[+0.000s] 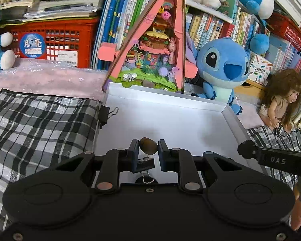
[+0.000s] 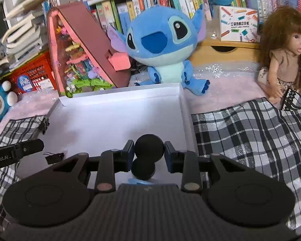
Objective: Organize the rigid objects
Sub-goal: 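Carry the brown ball with the left tool while the right tool carries the lid over the tray, then lower and open the left tool to release the ball while the right tool releases the lid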
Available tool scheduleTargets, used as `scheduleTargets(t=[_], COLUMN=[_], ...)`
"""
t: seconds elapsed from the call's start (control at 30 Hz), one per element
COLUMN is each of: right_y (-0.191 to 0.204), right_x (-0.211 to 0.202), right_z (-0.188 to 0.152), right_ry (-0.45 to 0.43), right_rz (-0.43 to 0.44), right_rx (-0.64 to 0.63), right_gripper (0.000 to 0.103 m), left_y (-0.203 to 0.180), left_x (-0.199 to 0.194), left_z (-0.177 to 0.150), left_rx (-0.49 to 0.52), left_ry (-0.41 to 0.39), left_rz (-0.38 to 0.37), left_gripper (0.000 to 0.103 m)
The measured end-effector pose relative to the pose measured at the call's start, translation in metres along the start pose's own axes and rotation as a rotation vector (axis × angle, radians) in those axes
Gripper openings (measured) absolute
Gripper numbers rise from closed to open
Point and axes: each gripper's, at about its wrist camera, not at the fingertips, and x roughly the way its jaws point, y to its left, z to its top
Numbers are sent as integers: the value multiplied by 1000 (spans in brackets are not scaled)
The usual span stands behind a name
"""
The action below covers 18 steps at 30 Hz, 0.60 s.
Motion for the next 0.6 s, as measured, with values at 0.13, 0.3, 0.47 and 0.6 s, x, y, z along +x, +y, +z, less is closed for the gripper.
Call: scheduleTargets(t=[0.13, 0.3, 0.47, 0.6], right_y=[3, 6, 9, 12], right_x=[15, 29, 40, 49], right_z=[3, 9, 12, 11], right_ry=[25, 43, 58, 78], right_rz=[-12, -22, -20, -15], right_rx=[-1, 2, 16, 15], right_gripper=[37, 37, 37, 37], left_y=[-2, 0, 3, 1], left_x=[12, 25, 37, 44], left_z=[6, 11, 12, 9], left_rx=[1, -10, -21, -12], left_ry=[9, 26, 56, 67], left_rz=[12, 33, 40, 53], left_gripper=[19, 19, 19, 19])
